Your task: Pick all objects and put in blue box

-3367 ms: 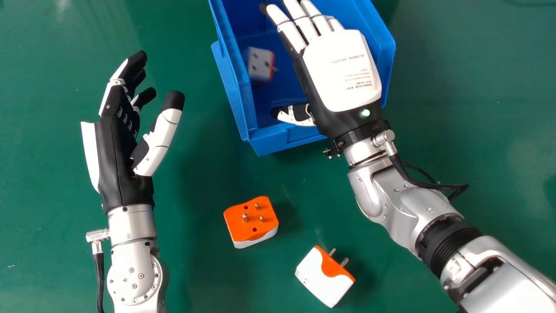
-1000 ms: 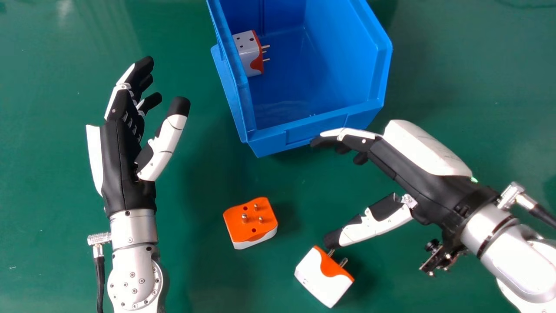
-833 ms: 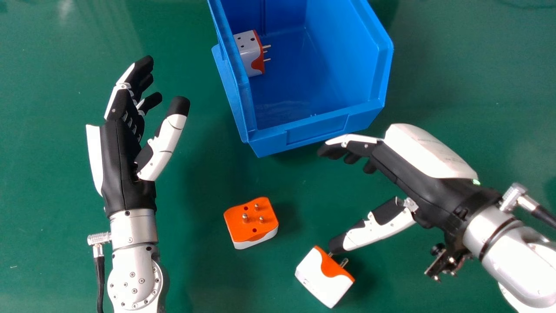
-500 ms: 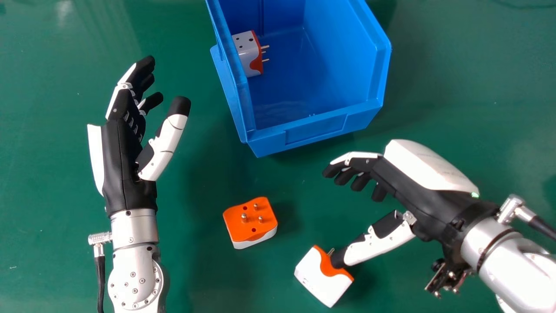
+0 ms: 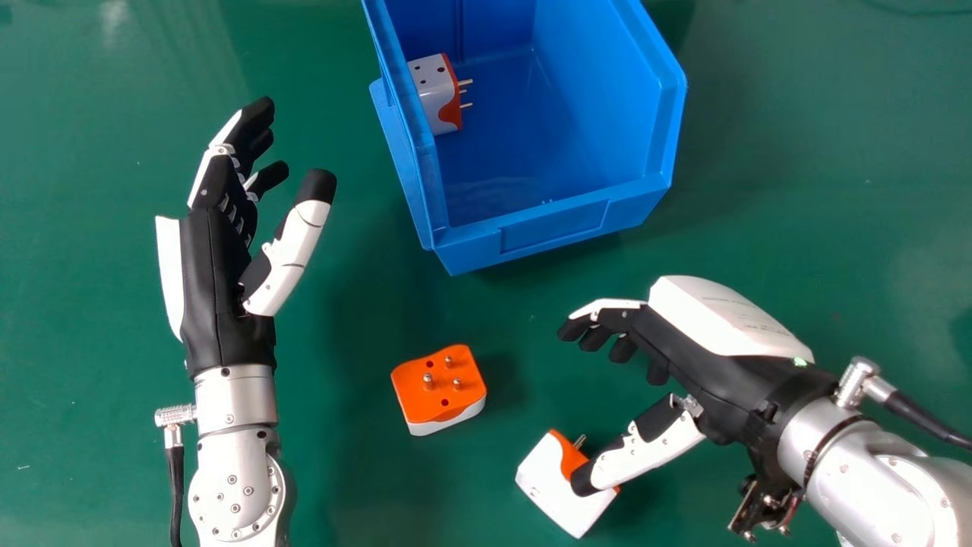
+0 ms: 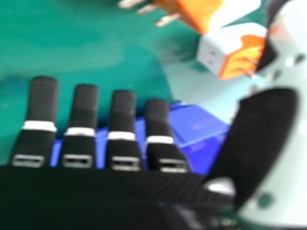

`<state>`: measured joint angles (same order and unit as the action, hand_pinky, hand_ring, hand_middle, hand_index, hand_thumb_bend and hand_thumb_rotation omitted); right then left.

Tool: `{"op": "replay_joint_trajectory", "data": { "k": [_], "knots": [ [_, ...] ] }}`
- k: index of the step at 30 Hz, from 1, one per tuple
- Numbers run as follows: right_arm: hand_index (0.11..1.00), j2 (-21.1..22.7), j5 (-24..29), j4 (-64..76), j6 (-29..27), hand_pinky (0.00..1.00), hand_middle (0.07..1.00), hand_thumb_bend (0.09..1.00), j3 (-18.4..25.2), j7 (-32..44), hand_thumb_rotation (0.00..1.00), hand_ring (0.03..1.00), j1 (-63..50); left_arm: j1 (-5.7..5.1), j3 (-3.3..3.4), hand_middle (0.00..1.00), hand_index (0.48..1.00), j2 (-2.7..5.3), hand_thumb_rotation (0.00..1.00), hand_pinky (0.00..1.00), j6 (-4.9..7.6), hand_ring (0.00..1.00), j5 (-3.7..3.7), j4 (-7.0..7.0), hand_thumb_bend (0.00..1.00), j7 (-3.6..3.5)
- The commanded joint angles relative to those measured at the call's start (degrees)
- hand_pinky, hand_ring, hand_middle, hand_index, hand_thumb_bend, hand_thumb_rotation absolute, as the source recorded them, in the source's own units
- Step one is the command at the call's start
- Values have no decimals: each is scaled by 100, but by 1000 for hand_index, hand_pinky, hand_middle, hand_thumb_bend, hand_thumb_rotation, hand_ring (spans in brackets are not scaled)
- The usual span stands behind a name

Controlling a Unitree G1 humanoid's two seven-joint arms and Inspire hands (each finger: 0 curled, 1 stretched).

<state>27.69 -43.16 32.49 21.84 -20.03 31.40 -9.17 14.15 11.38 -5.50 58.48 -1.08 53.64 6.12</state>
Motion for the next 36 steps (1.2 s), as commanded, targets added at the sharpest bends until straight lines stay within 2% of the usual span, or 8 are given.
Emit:
{"op": "replay_joint_trajectory", "data": {
  "k": [1,5,9,14,22,25,29,36],
  "knots": [
    [780,-22,-187,212,51,595,779,701,-34,50,279,743,-32,12,-26,869,804,0,541,807,89,877,23,-122,758,-20],
    [786,-125,-463,248,196,635,786,673,-165,188,292,759,-16,-20,-33,871,805,-3,540,810,111,879,-59,-130,752,52],
    [791,-180,-619,297,202,679,795,668,-230,271,285,778,-31,-42,-35,869,803,4,545,804,120,875,-94,-138,754,92],
    [791,-230,-898,287,173,677,793,678,-370,341,277,776,-28,-83,-40,870,803,27,542,804,88,876,-29,-168,752,27],
    [792,-323,-1168,272,147,654,785,703,-534,522,304,757,24,-94,-35,871,804,30,536,803,93,876,-45,-163,750,44],
    [792,-369,-1281,267,133,639,783,710,-593,602,323,752,53,-96,-32,871,805,35,533,805,89,879,44,-160,748,-44],
    [790,-461,-1389,233,155,640,781,717,-633,637,336,750,47,-88,-35,873,805,14,528,809,96,881,-32,-150,747,30],
    [788,-566,-1626,194,138,648,783,729,-726,817,344,749,25,-95,-45,870,804,10,536,801,81,875,-54,-159,750,51]
  ]
}}
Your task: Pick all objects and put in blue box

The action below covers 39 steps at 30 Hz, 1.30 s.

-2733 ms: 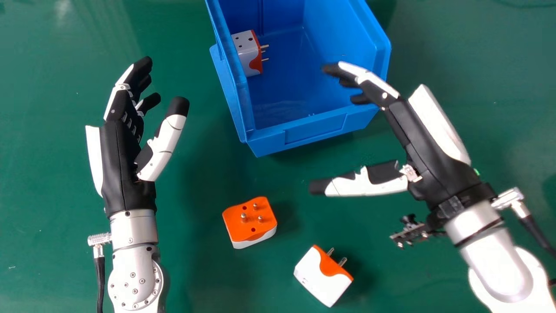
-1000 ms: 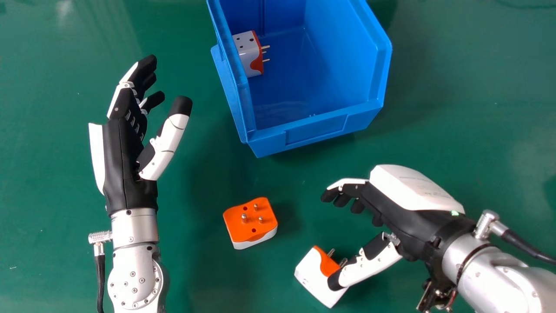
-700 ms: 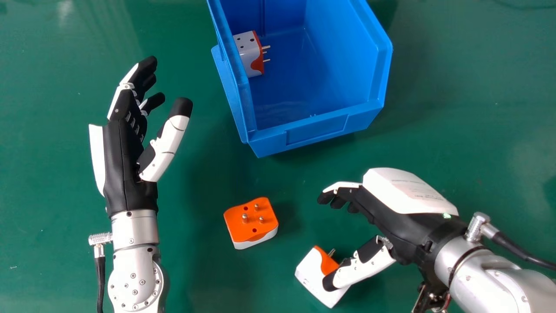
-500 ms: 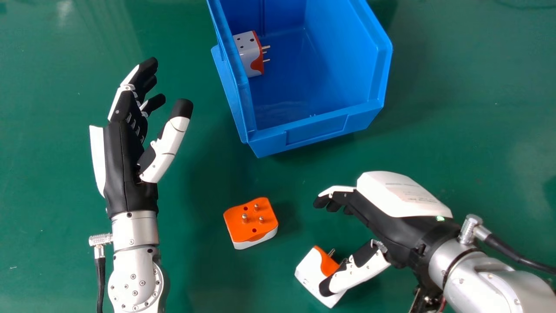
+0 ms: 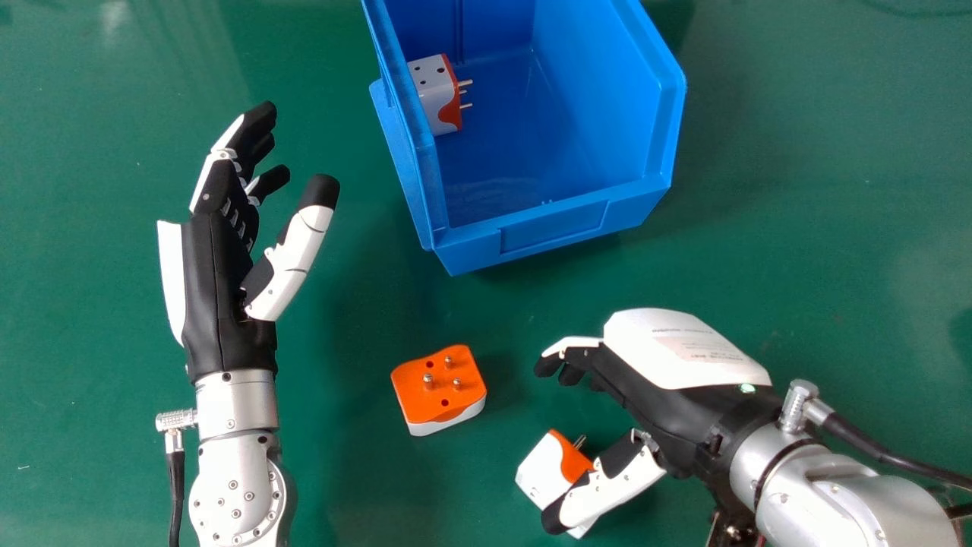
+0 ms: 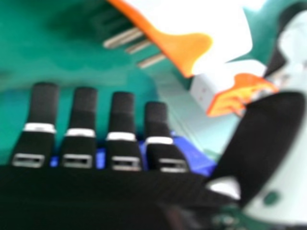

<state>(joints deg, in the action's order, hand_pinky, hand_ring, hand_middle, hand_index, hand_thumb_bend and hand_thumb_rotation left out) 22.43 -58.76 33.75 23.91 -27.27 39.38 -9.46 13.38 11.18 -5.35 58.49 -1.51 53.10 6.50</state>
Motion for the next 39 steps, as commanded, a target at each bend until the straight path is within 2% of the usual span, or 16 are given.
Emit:
{"op": "replay_joint_trajectory", "data": {
  "k": [1,10,17,20,23,26,28,36,39],
  "knots": [
    [786,-61,-70,69,-85,648,781,731,-7,11,342,747,40,-20,-25,870,804,-3,537,801,85,875,-9,-106,751,12],
    [766,-112,-323,105,-486,604,757,753,-139,-406,226,714,-267,-75,-38,870,805,3,539,803,89,876,-14,-158,753,7],
    [746,-215,-614,116,-561,559,732,786,-140,-443,173,678,-395,-74,-42,870,804,9,539,802,107,874,-21,-152,753,16],
    [731,-235,-703,74,-611,514,705,826,-143,-553,131,638,-480,-87,-46,869,804,9,541,801,103,872,-49,-164,751,43],
    [719,-264,-810,-50,-643,426,632,769,-162,-644,102,544,-549,-101,-44,870,804,12,545,797,91,871,-71,-174,751,78],
    [715,-257,-862,-215,-706,409,618,755,-178,-765,98,526,-610,-112,-47,869,803,12,544,797,82,871,-30,-179,751,45],
    [704,-167,-927,-324,-841,398,606,714,-205,-947,83,518,-659,-107,-45,871,805,0,544,799,88,873,-7,-169,750,18],
    [687,-40,-962,-635,-1210,386,613,674,-174,-1214,60,520,-665,-88,-36,874,807,-5,542,806,53,877,43,-193,750,-48],
    [694,-55,-989,-703,-1238,412,659,651,-202,-1120,113,570,-614,-87,-35,873,805,4,542,805,50,877,53,-206,756,-57]
  ]
}}
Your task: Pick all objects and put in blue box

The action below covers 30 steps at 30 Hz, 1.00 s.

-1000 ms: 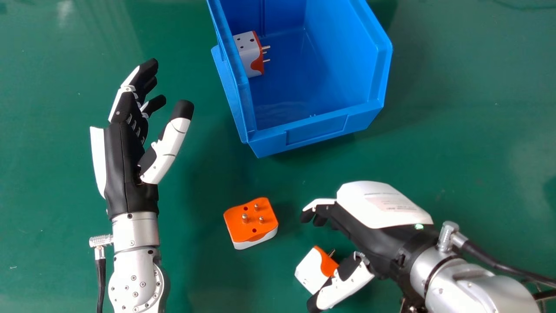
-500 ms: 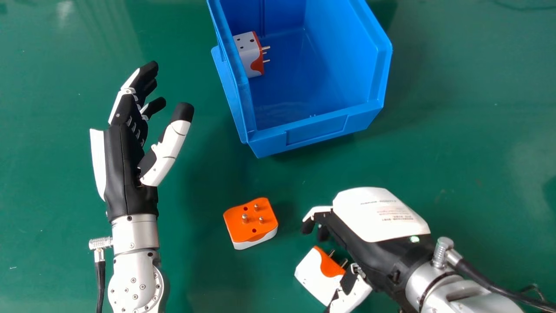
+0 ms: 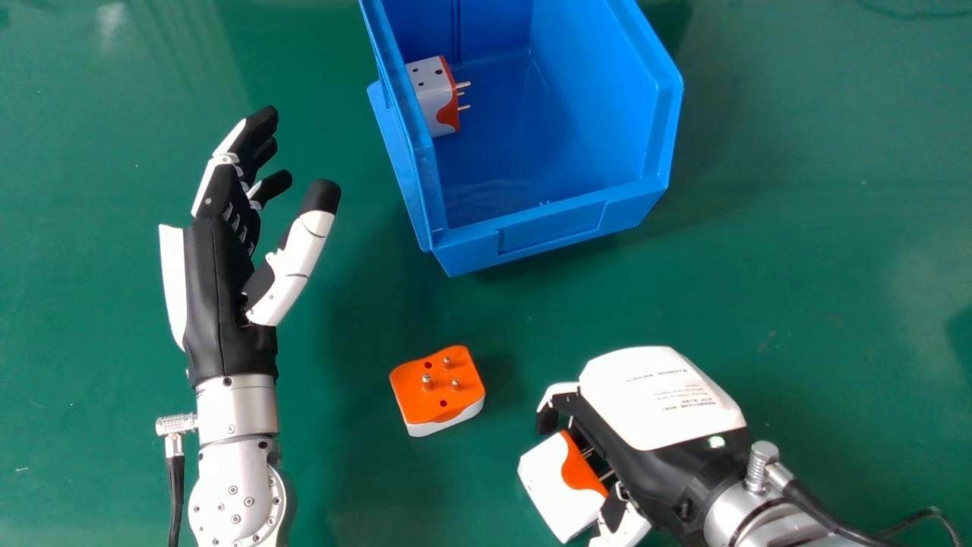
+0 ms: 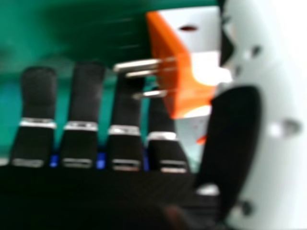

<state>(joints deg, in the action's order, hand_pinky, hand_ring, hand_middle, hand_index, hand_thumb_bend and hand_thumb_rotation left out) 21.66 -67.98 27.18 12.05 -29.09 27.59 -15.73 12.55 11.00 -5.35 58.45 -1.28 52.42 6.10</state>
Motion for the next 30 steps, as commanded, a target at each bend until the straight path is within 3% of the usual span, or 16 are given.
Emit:
{"op": "replay_joint_trajectory", "data": {
  "k": [1,4,12,19,24,30],
  "knots": [
    [703,17,-84,-79,-60,423,673,641,-33,81,125,588,32,-6,-18,873,804,5,542,805,58,877,32,-143,758,-17],
    [711,10,-62,-161,-93,436,691,628,-39,39,143,608,51,-15,-23,872,803,20,540,804,60,877,81,-163,758,-62],
    [726,22,-67,-239,-113,444,712,619,-29,-39,219,634,69,-13,-31,872,802,33,538,804,58,878,10,-182,764,2],
    [712,65,-88,-369,-236,449,703,630,-40,-159,194,618,136,-2,-27,872,802,31,539,804,34,878,-28,-198,769,62],
    [693,58,72,-518,-317,425,674,652,-41,-161,197,582,175,5,-26,872,801,60,538,804,24,878,7,-209,769,44],
    [693,38,170,-696,-401,397,639,657,-54,-291,212,539,201,14,-41,873,802,57,534,803,1,878,-54,-230,766,91]
  ]
}}
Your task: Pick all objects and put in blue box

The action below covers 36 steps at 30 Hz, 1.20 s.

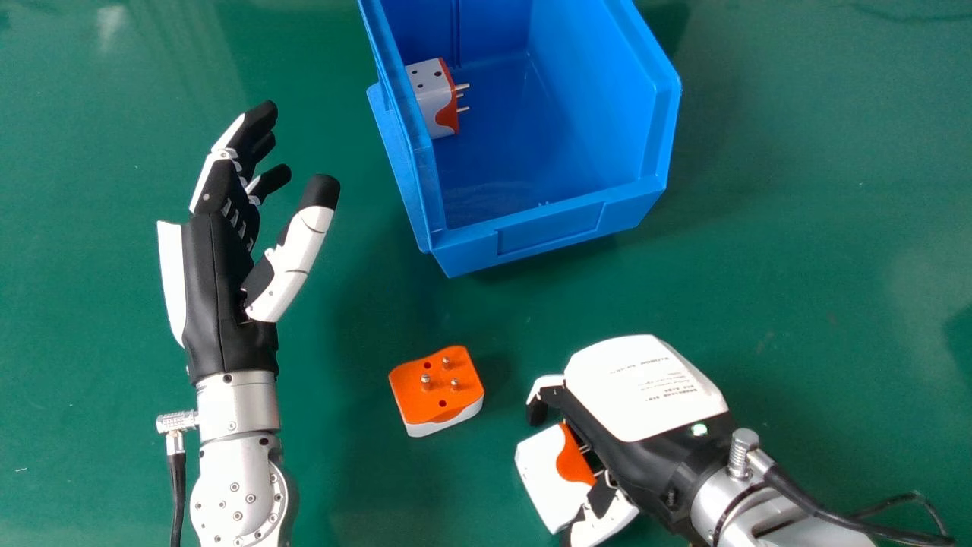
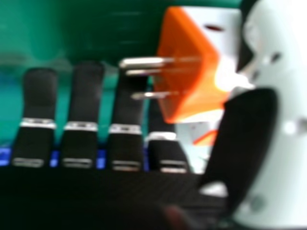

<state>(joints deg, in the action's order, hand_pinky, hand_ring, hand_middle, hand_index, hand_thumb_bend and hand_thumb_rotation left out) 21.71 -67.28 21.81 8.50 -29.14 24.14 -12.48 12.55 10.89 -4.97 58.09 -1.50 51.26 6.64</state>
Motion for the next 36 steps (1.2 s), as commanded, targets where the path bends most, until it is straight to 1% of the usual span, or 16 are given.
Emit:
{"op": "replay_joint_trajectory", "data": {
  "k": [1,6,12,17,20,21,22,23,24,26,27,29,32,33,34,36],
  "knots": [
    [693,26,126,-187,-56,395,633,663,-49,23,214,534,-121,17,-33,873,802,18,534,802,42,877,-37,-112,765,39],
    [687,59,101,-348,-156,396,629,665,-136,-115,223,531,-35,24,-35,872,803,31,534,801,22,877,7,-111,764,11],
    [681,80,251,-562,-336,402,620,650,-185,-394,262,530,5,29,-31,872,803,23,530,807,34,879,1,-105,765,16],
    [670,62,299,-690,-338,397,610,644,-197,-485,301,524,35,37,-26,873,804,32,529,810,44,881,59,-75,765,-39],
    [666,26,347,-782,-345,381,591,631,-186,-634,293,502,76,40,-27,873,804,29,527,811,63,882,31,-64,766,-14],
    [659,17,318,-806,-316,356,568,615,-200,-623,234,465,104,36,-28,873,804,31,526,811,63,882,21,-67,765,-5],
    [659,0,269,-847,-281,356,568,615,-222,-648,234,465,132,30,-28,873,804,30,526,811,58,882,15,-67,765,2],
    [653,-20,274,-896,-282,332,549,602,-226,-738,187,432,148,24,-29,873,803,29,525,811,55,882,18,-67,764,-3],
    [653,-37,343,-941,-307,332,549,602,-212,-822,187,432,155,17,-31,873,803,29,525,811,49,882,31,-71,764,-17],
    [621,-76,493,-1035,-359,289,533,587,-173,-1033,150,385,149,13,-30,872,803,22,525,810,60,881,18,-57,764,-7],
    [574,-78,580,-1064,-379,212,510,564,-157,-1067,96,301,154,12,-30,874,804,19,525,810,61,882,-3,-54,765,14],
    [545,-69,725,-1103,-401,159,496,550,-143,-1069,61,242,178,9,-30,874,804,17,527,809,62,881,-14,-53,766,26],
    [525,-55,798,-1150,-432,128,486,540,-159,-1134,39,209,233,6,-30,874,805,44,528,810,66,882,21,-54,768,8],
    [518,-61,790,-1164,-434,117,483,537,-166,-1166,31,196,241,4,-31,874,805,50,527,811,68,882,17,-51,768,14],
    [518,-54,796,-1177,-453,117,483,537,-167,-1183,31,196,247,2,-33,874,805,48,527,811,69,882,-20,-46,768,49],
    [513,-47,896,-1196,-502,106,480,534,-146,-1182,25,183,246,-8,-37,874,806,55,527,811,59,882,-24,-56,769,56]
  ]
}}
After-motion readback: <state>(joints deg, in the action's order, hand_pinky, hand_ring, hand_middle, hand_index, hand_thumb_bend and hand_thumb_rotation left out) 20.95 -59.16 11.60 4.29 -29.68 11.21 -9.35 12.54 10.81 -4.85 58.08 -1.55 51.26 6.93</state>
